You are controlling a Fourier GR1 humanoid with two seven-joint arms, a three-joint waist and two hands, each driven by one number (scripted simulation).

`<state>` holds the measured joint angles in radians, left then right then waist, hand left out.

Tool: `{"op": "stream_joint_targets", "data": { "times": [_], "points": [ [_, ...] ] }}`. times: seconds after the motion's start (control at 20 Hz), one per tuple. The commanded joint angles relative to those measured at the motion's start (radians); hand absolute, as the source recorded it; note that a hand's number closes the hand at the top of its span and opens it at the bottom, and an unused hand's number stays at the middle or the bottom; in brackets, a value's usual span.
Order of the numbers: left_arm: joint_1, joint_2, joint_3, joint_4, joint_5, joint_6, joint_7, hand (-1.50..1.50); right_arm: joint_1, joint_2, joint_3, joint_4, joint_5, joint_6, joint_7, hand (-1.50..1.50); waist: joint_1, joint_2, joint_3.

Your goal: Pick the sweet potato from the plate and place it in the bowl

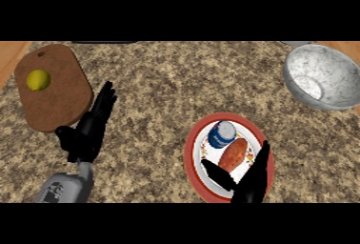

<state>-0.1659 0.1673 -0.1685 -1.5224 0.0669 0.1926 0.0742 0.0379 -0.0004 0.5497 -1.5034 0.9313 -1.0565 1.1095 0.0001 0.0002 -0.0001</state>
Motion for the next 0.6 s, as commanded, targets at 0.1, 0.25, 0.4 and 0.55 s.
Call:
{"op": "stream_joint_targets", "data": {
  "times": [0.1, 0.25, 0.4, 0.55],
  "points": [
    [0.081, -0.008, 0.003, -0.061, -0.01, -0.031, -0.011, 0.0, -0.039, 0.0, 0.054, 0.119, -0.057, -0.062, 0.043, -1.5, 0.004, 0.0, 0.0],
    [0.058, -0.051, -0.022, -0.077, -0.068, 0.01, 0.043, 0.0, -0.084, 0.0, 0.017, 0.156, -0.157, -0.065, -0.054, -1.5, 0.002, 0.0, 0.0],
    [0.021, -0.04, 0.011, 0.019, -0.037, -0.026, -0.025, 0.0, -0.118, -0.047, 0.042, 0.155, -0.219, 0.066, -0.126, 1.5, 0.004, 0.001, 0.0],
    [0.026, -0.031, 0.013, -0.028, -0.042, -0.022, 0.01, 0.0, -0.158, -0.063, 0.053, 0.205, -0.207, 0.118, -0.134, 1.5, 0.008, 0.001, 0.0]
  ]
}}
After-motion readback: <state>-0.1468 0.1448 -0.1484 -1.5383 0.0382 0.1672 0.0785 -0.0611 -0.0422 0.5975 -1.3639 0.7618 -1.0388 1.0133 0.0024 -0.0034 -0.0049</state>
